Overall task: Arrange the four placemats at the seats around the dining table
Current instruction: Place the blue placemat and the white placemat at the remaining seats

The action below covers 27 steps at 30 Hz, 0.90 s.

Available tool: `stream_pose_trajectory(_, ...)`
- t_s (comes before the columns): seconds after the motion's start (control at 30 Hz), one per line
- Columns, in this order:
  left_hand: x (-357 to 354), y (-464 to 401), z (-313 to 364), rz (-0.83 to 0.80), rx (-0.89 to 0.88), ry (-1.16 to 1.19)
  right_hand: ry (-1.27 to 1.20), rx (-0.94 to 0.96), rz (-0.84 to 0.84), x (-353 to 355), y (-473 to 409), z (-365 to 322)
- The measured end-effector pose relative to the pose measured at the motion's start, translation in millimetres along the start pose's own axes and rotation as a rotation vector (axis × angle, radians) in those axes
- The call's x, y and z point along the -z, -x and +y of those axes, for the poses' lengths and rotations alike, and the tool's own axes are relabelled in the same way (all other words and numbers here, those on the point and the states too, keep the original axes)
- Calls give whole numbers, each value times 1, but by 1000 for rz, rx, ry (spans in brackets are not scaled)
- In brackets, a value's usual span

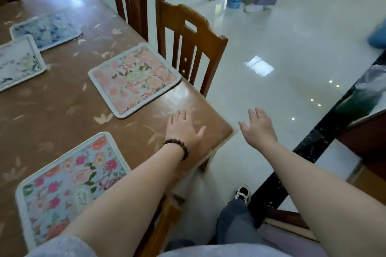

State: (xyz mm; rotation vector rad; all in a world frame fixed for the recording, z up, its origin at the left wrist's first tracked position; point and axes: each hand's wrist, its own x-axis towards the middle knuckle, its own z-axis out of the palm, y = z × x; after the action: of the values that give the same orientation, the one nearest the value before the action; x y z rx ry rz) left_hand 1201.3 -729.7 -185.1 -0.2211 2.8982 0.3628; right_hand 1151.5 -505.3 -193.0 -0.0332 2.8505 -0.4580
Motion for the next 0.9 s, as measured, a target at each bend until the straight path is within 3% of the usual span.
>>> stream_pose_trajectory(0.23,-21,-111,140,-17,-17,-11,49,29,-71,43,-107,84)
stream_pose_trajectory(0.4,-24,-175,198,-25,4,-17,52,54,-107,76,-166,126)
stream_pose_trajectory(0.6,-14,-247,228,29,72,31,73,115,-73,108,-249,138)
stream_pose_trajectory(0.9,7,-379,224,114,256,141,133,312,-89,131,-409,98)
